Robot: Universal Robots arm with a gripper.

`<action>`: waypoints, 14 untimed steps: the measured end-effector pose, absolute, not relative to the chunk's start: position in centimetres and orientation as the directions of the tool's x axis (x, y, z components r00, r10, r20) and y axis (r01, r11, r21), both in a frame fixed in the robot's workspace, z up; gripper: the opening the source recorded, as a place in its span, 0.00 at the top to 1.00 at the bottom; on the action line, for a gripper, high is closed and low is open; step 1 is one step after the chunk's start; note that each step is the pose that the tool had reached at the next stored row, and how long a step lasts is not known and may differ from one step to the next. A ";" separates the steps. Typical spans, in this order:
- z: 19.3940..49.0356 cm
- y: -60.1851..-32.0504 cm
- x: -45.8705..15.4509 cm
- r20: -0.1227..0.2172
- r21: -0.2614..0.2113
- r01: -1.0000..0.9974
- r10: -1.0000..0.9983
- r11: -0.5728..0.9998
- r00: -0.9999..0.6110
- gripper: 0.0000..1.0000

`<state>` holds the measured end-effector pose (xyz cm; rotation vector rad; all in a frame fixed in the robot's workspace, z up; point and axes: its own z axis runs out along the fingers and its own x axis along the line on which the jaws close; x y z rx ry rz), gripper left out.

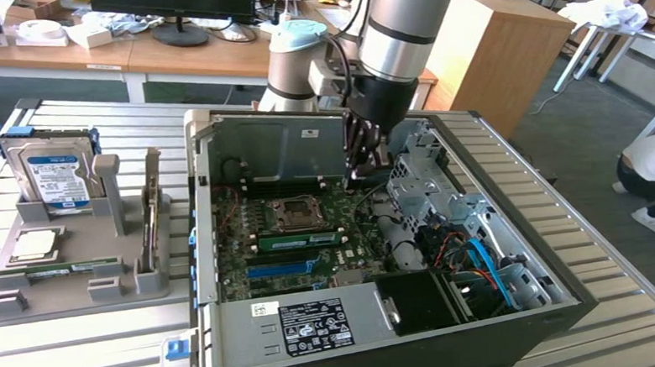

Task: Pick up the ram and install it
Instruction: 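Press down the ram until it locks into place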

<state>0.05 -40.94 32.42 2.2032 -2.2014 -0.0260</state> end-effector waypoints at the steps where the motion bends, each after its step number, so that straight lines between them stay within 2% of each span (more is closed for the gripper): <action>1: 32.4 -40.9 0.0 0.007 0.031 -1.000 -1.000 -0.001 0.001 0.90; 14: 31.9 -40.9 0.0 0.008 0.031 -1.000 -1.000 -0.001 0.001 0.90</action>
